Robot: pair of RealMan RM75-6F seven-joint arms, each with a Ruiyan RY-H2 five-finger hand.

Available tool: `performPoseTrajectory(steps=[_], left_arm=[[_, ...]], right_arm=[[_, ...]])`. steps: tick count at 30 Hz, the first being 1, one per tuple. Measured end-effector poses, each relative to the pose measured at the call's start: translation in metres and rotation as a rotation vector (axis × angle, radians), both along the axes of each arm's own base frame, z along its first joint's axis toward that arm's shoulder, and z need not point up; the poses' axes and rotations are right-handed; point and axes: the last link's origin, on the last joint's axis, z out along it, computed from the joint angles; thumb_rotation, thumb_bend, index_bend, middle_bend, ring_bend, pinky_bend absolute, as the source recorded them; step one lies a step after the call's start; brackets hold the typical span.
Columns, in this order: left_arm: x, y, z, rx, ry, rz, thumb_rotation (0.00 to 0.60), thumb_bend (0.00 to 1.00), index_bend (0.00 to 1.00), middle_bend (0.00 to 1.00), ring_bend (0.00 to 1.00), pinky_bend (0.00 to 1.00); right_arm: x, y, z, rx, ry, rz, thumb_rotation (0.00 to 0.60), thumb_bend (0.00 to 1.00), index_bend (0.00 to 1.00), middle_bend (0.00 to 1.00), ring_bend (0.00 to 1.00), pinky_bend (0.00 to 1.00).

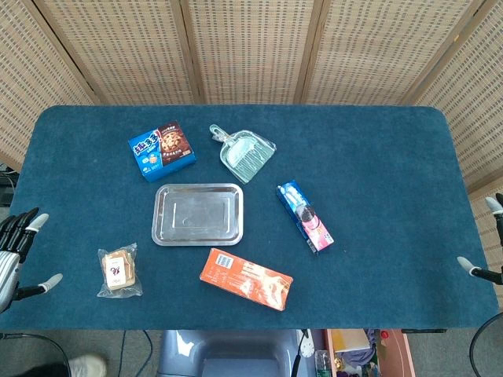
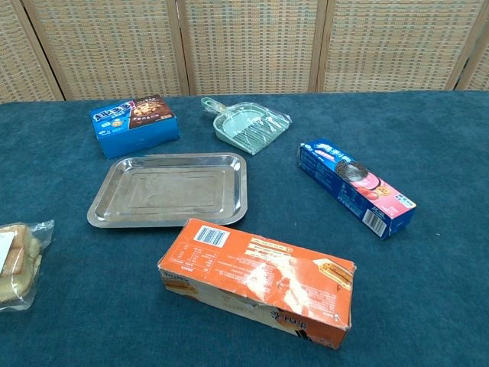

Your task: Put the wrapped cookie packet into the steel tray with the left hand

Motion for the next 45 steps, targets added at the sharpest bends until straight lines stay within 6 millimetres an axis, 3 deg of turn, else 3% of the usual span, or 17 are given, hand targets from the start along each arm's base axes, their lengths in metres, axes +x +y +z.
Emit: performPoseTrajectory(steps=[8, 14, 24, 29, 31, 33, 34, 35, 38, 41, 45], left_arm=[[-0.004, -0.002, -0.002, -0.023, 0.017, 0.006, 0.6, 0.0, 0.0, 0.0, 0.0, 0.0], [-0.018, 0.002, -0.016, -0.139, 0.057, 0.069, 0.6, 0.0, 0.0, 0.0, 0.0, 0.0], [-0.049, 0.026, -0.077, -0.463, 0.081, 0.185, 0.6, 0.0, 0.0, 0.0, 0.0, 0.0], [-0.051, 0.04, -0.106, -0.533, 0.053, 0.168, 0.6, 0.0, 0.0, 0.0, 0.0, 0.01], [-0.049, 0.046, -0.116, -0.539, 0.044, 0.149, 0.6, 0.0, 0.0, 0.0, 0.0, 0.08], [-0.047, 0.05, -0.124, -0.536, 0.044, 0.129, 0.6, 0.0, 0.0, 0.04, 0.03, 0.23], [-0.046, 0.053, -0.128, -0.536, 0.051, 0.117, 0.6, 0.0, 0.03, 0.13, 0.08, 0.31], [-0.045, 0.054, -0.13, -0.537, 0.054, 0.111, 0.6, 0.0, 0.1, 0.24, 0.17, 0.39], [-0.039, 0.06, -0.137, -0.536, 0.063, 0.079, 0.6, 0.0, 0.34, 0.47, 0.34, 0.51], [-0.037, 0.062, -0.137, -0.522, 0.063, 0.074, 0.6, 0.0, 0.43, 0.53, 0.39, 0.54], [-0.033, 0.063, -0.129, -0.498, 0.042, 0.074, 0.6, 0.0, 0.43, 0.53, 0.39, 0.54]], right_arm=[[0.0, 0.0, 0.001, 0.001, -0.005, -0.002, 0.6, 0.0, 0.0, 0.0, 0.0, 0.0], [0.001, -0.001, 0.0, 0.006, -0.009, -0.001, 0.6, 0.0, 0.0, 0.0, 0.0, 0.0], [0.001, -0.002, -0.001, 0.013, -0.011, -0.002, 0.6, 0.0, 0.0, 0.0, 0.0, 0.0], [0.0, -0.002, 0.0, 0.013, -0.012, -0.006, 0.6, 0.0, 0.0, 0.0, 0.0, 0.0], [0.0, -0.002, 0.0, 0.015, -0.011, -0.008, 0.6, 0.0, 0.0, 0.0, 0.0, 0.0], [0.0, -0.003, -0.001, 0.017, -0.008, -0.01, 0.6, 0.0, 0.0, 0.0, 0.0, 0.0], [0.0, -0.003, -0.001, 0.017, -0.007, -0.01, 0.6, 0.0, 0.0, 0.0, 0.0, 0.0], [0.0, -0.003, -0.001, 0.016, -0.007, -0.012, 0.6, 0.0, 0.0, 0.0, 0.0, 0.0], [-0.001, -0.004, -0.001, 0.015, -0.009, -0.015, 0.6, 0.0, 0.0, 0.0, 0.0, 0.0], [-0.002, -0.005, -0.001, 0.013, -0.013, -0.02, 0.6, 0.0, 0.0, 0.0, 0.0, 0.0], [-0.002, -0.005, -0.001, 0.015, -0.017, -0.022, 0.6, 0.0, 0.0, 0.0, 0.0, 0.0]])
